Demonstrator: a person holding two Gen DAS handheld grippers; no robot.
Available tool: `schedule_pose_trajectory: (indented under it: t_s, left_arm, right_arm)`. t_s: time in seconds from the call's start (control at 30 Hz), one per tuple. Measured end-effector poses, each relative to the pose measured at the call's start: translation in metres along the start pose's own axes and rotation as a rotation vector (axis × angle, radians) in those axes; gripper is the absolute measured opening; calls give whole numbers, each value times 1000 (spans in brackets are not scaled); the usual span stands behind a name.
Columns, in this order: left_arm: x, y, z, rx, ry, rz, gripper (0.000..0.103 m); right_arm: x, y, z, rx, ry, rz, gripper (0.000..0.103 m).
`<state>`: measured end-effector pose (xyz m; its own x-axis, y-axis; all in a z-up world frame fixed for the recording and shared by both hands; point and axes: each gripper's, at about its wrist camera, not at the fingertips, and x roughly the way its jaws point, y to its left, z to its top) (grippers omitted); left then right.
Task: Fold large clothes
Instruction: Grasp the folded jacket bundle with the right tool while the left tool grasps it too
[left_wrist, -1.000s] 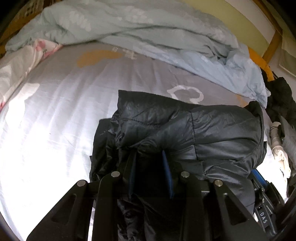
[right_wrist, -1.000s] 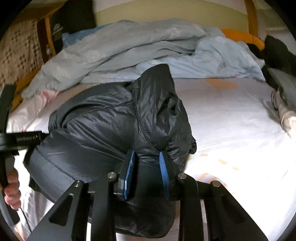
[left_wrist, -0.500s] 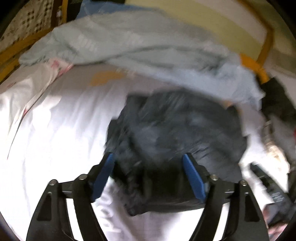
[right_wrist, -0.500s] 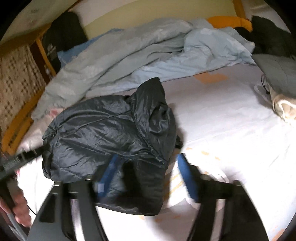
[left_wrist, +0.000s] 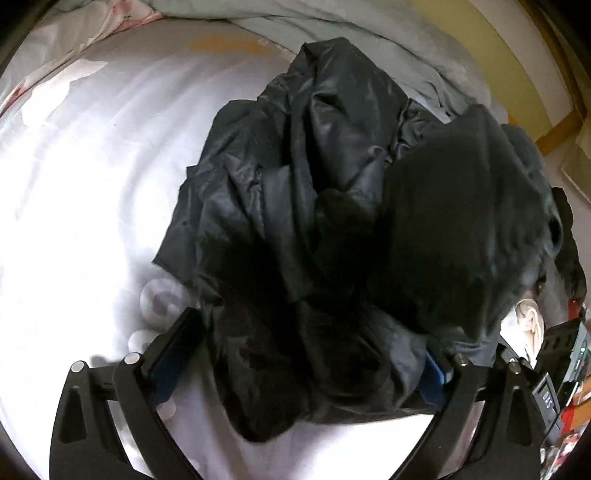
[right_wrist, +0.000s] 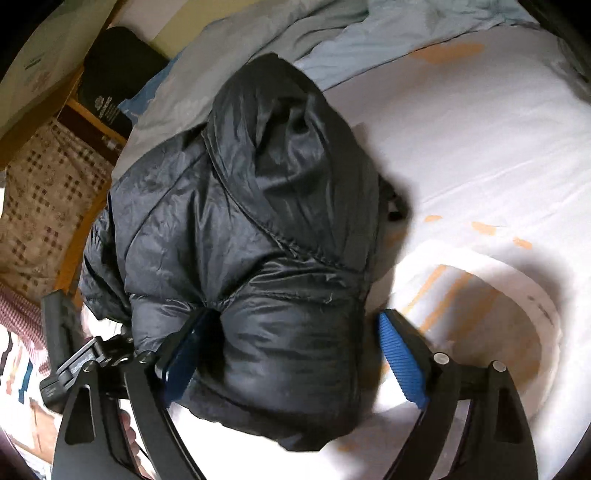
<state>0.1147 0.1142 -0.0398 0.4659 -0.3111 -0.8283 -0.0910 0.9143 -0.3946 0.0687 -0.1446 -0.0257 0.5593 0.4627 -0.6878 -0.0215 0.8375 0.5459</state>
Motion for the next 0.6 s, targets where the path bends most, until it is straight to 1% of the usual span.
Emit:
schedule_pose_trajectory:
  t_s: [0.03, 0.07, 0.1, 0.13, 0.17, 0.2, 0.23, 0.27, 0.33, 0.4, 0.47, 0.6]
  left_arm:
    - [0, -3, -1, 10, -5, 2, 100]
    - [0, -5, -1, 16, -11, -8, 92]
    - [-1, -8, -2, 26, -8, -27, 78]
    - [-4, -13, -3, 40, 7, -44, 69]
    - [-8, -21, -4, 60, 12, -53, 55]
    - [-16, -29, -4, 92, -4, -38, 47]
    - [-22, -34, -5, 117, -26, -23, 44]
    - [-29, -40, -6, 140, -50, -18, 41]
    - [-41, -45, -7, 147, -88, -38, 39]
    - [-52, -46, -8, 151, -117, -67, 38]
    - [-61, -50, -12, 173, -144, -79, 38]
    - [-71, -58, -17, 195, -166, -105, 38]
  right_arm:
    - [2, 1, 0, -13, -1, -2, 89]
    - [4, 3, 0, -30, 1, -3, 83]
    - [5, 6, 0, -53, 5, -6, 77]
    - [5, 12, 0, -85, -4, -38, 71]
    - [5, 18, -1, -113, -14, -66, 65]
    - [3, 26, -2, -154, -35, -100, 61]
    - [0, 31, -2, -168, -51, -116, 54]
    - [-4, 35, -2, -171, -60, -123, 50]
    - [-13, 39, 0, -175, -75, -127, 47]
    - [-24, 43, 2, -185, -93, -129, 47]
    - [-36, 47, 3, -203, -103, -137, 47]
    - [-55, 62, 6, -269, -130, -192, 47]
